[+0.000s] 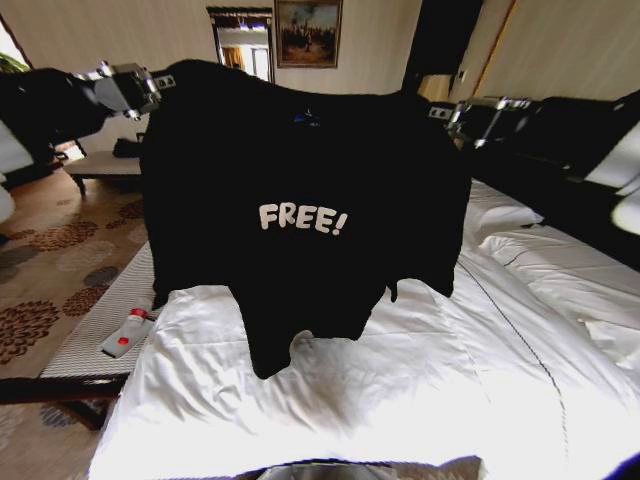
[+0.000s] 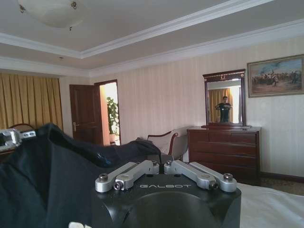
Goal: Fold the clothes on the bed.
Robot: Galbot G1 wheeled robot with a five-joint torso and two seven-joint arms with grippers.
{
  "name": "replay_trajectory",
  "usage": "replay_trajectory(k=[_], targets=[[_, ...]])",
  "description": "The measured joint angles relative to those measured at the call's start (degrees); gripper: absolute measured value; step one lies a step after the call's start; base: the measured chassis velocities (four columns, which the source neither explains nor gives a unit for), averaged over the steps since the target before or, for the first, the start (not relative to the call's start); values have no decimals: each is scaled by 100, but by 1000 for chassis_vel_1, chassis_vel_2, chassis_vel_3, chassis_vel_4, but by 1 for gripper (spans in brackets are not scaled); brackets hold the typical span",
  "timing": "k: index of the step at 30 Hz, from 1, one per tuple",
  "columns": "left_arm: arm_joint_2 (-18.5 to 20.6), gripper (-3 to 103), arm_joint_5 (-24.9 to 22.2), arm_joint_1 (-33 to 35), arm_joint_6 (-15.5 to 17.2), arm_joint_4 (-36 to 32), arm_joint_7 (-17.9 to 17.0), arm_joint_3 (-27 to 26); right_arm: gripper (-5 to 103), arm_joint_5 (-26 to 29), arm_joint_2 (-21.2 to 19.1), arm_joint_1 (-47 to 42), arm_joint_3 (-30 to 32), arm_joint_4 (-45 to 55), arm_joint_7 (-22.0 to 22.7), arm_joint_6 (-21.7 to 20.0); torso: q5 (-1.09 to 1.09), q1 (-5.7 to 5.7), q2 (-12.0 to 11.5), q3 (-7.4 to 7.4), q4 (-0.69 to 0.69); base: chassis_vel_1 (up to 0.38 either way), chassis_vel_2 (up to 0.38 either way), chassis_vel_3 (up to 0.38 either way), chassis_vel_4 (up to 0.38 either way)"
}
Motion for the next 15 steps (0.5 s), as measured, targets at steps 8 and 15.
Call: replay_trajectory(k=[8, 15], targets=[[-149, 1, -1705, 30, 1344, -80, -1307, -1146, 0, 1217, -438, 31, 753, 319, 376, -116, -2, 0, 0, -1, 1, 0, 0, 0, 0], [-87, 1, -3379, 48, 1865, -77, -2763, -2088, 0, 2253, -664, 39, 1197, 880, 903, -87, -2, 1, -1, 1, 0, 0, 0, 0, 0]])
